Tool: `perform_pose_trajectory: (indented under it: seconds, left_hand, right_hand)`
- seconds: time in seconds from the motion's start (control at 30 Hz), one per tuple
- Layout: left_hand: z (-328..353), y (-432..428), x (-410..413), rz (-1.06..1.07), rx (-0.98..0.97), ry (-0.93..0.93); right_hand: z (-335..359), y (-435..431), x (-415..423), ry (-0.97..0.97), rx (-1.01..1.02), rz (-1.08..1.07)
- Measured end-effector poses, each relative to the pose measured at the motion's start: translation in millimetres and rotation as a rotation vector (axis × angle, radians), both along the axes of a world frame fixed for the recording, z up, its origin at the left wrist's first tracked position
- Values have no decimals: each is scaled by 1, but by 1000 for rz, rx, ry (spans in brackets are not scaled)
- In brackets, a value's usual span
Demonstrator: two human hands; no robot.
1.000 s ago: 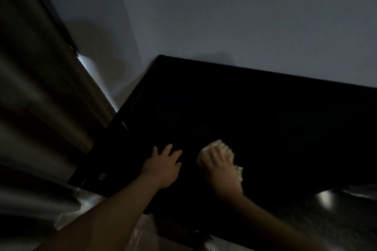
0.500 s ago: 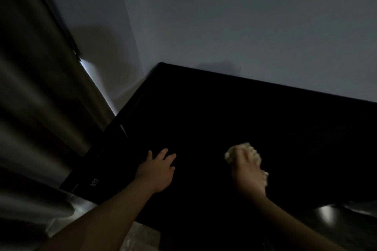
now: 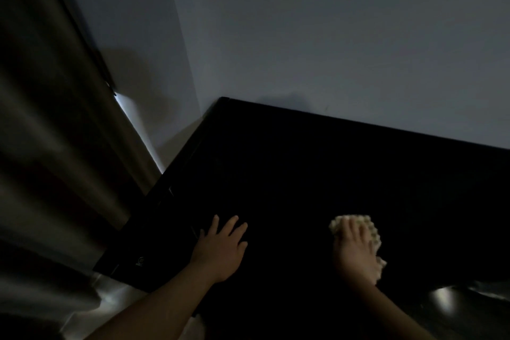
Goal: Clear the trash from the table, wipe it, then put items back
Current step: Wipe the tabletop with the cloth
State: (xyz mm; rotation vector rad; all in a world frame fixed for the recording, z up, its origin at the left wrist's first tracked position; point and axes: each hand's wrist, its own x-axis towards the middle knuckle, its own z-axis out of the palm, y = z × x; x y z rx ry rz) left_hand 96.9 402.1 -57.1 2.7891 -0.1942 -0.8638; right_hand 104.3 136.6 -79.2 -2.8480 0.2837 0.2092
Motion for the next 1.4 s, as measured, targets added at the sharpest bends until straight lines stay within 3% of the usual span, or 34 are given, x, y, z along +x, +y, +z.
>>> perform_pose_trajectory:
  seconds: [0.03,0.13,0.23,0.3,0.43,0.53,0.57,0.73,0.83,0.87,1.0,1.07,1.13,1.27,1.33,1.4]
  left_hand:
    - [-1,3,-2,-15,-5,-8]
    - [-5,12,-3,-39,0,-38]
    - [-7,26,-4,-102,-13,-46]
    - [-6,38,-8,-151,-19,-45]
    - [-8,62,-21,-183,14,-86]
    - [-9,85,-27,-187,9,-144]
    - [-11,93,-27,-182,13,-156]
    - [-11,131,-30,-112,56,-146]
    - [-8,148,-34,-52,102,-122]
    - [-7,153,-36,-26,110,-115]
    - [-12,175,-45,126,78,-98]
    - [-12,182,-48,128,42,-118]
    - [-10,187,-50,125,2,-133]
    - [-8,191,-51,137,-56,-132]
    - [-7,198,-51,136,-85,-136]
    - [-4,207,-55,120,-131,-145]
  right_hand:
    - [-2,24,-9,-58,-8,45]
    - [-19,90,-39,-106,-78,491]
    - [-16,107,-47,58,-82,648]
    - [-7,85,-37,22,-80,554]
    - [-3,39,-39,-25,22,69]
    - [-3,68,-56,-12,-15,-205]
    - [-6,88,-59,-59,-38,-202]
    - [-27,193,-87,-75,-27,319]
    - [-34,176,-85,-131,-51,434]
    - [-39,157,-83,-159,-76,396]
    - [-17,134,-89,-79,-71,-151]
    - [-16,160,-89,-81,-96,-256]
    - [-24,200,-86,-131,-99,-129]
    - [-27,290,-100,-96,-50,442]
    - [-21,296,-99,-82,-63,639]
    - [-26,268,-83,-132,-152,684]
